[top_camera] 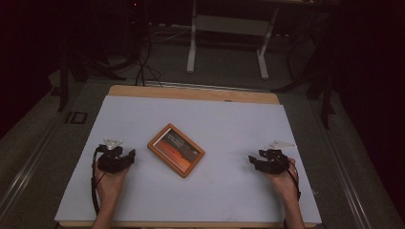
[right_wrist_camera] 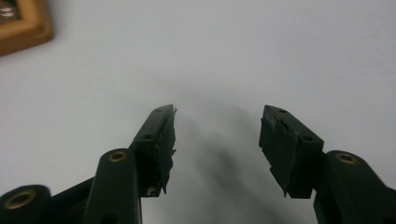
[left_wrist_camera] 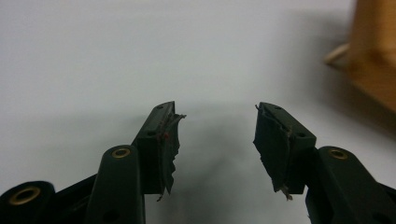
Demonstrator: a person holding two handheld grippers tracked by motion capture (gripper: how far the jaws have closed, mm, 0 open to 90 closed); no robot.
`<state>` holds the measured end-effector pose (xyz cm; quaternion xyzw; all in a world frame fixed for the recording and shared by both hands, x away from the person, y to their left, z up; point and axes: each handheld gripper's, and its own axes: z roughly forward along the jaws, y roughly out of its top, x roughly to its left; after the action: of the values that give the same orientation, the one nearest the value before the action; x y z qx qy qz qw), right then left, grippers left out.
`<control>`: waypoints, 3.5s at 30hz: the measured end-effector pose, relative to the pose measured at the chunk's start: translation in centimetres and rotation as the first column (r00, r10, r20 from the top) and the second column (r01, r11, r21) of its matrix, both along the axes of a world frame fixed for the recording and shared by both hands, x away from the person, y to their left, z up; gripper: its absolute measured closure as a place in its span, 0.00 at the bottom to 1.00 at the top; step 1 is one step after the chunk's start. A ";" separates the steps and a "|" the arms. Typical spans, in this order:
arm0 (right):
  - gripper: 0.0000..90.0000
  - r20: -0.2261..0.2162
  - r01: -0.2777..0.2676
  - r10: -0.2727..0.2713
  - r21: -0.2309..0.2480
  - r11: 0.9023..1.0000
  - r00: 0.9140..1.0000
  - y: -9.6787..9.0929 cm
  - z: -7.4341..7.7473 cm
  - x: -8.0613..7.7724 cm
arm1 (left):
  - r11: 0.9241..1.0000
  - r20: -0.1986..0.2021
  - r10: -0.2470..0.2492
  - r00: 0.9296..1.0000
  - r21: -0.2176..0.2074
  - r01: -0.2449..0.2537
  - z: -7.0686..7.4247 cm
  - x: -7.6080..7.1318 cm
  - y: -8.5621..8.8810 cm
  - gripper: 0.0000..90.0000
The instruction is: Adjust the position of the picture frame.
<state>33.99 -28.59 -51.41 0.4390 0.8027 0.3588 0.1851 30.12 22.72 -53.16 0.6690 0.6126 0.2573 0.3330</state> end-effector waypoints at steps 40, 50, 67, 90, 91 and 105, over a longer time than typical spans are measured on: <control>0.60 0.048 -0.229 0.226 0.061 0.972 0.973 7.1 2.2 1.8 | 0.959 0.073 -0.221 0.973 -0.163 0.230 2.2 -1.7 -0.9 0.54; 0.60 0.040 -0.267 0.265 0.055 0.962 0.963 9.1 2.1 2.7 | 0.946 0.074 -0.255 0.964 -0.188 0.265 2.2 -1.7 -1.2 0.52; 0.60 0.028 -0.306 0.304 0.047 0.951 0.952 11.5 1.6 3.8 | 0.941 0.063 -0.281 0.958 -0.178 0.288 2.2 -1.6 -2.3 0.51; 0.51 0.013 -0.364 0.364 0.037 0.931 0.931 15.4 1.5 4.9 | 0.935 0.013 -0.305 0.952 -0.186 0.302 1.7 -1.2 -4.3 0.43; 0.51 0.014 -0.367 0.367 0.035 0.930 0.930 15.5 1.5 4.9 | 0.933 0.006 -0.306 0.952 -0.194 0.302 1.6 -1.1 -4.4 0.42; 0.43 -0.025 -0.408 0.408 0.014 0.913 0.913 17.5 0.9 5.6 | 0.917 -0.017 -0.293 0.956 -0.287 0.276 1.0 0.4 -5.2 0.28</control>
<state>39.58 -11.05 -50.53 0.2674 0.8776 0.3869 0.0933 30.50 17.56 -52.12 0.7040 0.5490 0.0964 0.4401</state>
